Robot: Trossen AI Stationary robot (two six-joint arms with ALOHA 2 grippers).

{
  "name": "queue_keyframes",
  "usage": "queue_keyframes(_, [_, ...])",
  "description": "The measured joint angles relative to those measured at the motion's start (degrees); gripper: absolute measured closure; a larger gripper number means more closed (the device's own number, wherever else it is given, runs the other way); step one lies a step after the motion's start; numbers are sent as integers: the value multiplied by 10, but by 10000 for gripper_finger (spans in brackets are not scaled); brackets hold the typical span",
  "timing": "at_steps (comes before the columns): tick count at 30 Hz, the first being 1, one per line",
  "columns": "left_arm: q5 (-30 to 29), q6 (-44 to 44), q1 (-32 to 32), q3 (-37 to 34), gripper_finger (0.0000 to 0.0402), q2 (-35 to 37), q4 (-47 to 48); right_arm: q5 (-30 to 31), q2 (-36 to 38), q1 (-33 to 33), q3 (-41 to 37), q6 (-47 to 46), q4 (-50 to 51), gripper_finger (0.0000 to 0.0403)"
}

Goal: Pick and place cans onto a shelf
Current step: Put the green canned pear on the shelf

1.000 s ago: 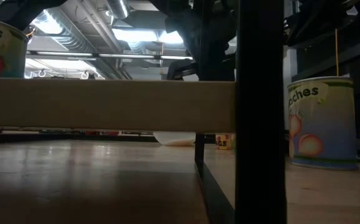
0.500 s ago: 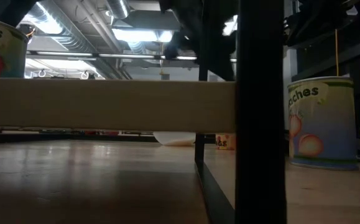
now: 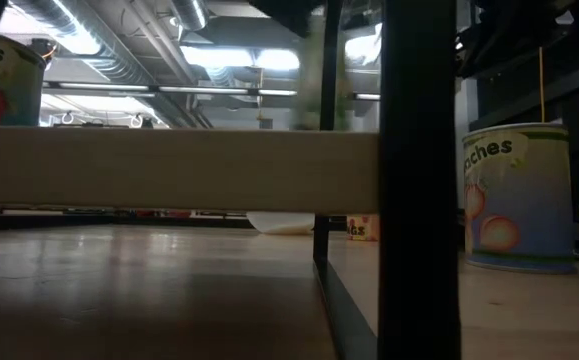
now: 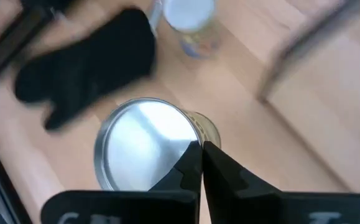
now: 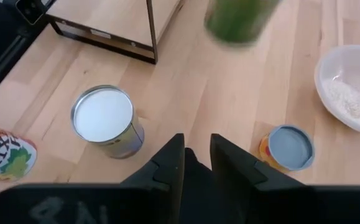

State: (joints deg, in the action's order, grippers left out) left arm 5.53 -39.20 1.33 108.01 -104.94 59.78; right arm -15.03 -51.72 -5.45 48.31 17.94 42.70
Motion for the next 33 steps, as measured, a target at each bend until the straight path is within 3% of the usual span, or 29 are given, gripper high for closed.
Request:
queue_keyframes(7, [-17,123,52,-17,401,69,73,0,-2,0,0,0,-1,320])
queue_keyframes(14, [-92,198,127,-113,401,121,64,0,-4,0,0,-43,-2,320])
queue_keyframes(24, [-106,302,203,-287,401,175,-55,0,-4,0,0,-56,-4,320])
queue_keyframes(33, [-144,377,277,-331,401,178,-93,0,-4,0,0,-55,-22,320])
